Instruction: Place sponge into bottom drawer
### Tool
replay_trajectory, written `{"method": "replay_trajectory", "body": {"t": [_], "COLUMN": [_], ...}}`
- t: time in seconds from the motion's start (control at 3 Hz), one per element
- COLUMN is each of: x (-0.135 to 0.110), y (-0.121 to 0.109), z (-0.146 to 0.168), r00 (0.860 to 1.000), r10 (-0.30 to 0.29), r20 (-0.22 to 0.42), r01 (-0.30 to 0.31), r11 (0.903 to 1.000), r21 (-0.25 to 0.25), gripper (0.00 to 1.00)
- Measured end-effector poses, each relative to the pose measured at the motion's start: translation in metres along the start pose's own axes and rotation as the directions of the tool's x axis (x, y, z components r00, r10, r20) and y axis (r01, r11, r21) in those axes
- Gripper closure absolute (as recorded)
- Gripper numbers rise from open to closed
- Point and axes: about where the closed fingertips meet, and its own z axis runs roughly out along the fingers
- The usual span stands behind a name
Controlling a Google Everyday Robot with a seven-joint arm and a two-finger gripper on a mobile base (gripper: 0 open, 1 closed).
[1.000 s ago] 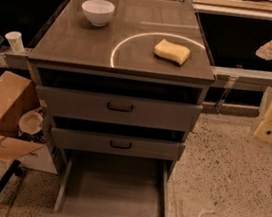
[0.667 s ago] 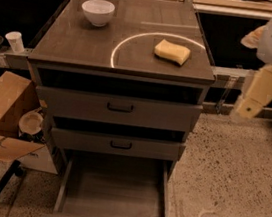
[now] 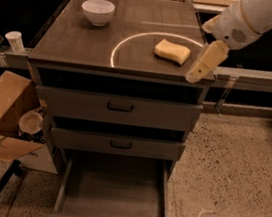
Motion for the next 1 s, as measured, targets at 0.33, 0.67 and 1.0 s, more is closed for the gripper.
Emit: {"method": "replay_trajectory", "body": {"t": [0.33,0.67,1.0], "x": [-0.020,-0.019,-0.017], "y": [-0.024,-0.029,-0.038], "z": [0.053,0.064,0.070], "r00": [0.995,0.994,0.992], "r10": [0.014,0.023,0.038], "r20": [0.095,0.104,0.119], "r01": [-0.008,-0.015,-0.033], "r11": [0.9982,0.9974,0.9984], "r21": [-0.060,-0.070,-0.047], "gripper": [0.00,0.00,0.00]}}
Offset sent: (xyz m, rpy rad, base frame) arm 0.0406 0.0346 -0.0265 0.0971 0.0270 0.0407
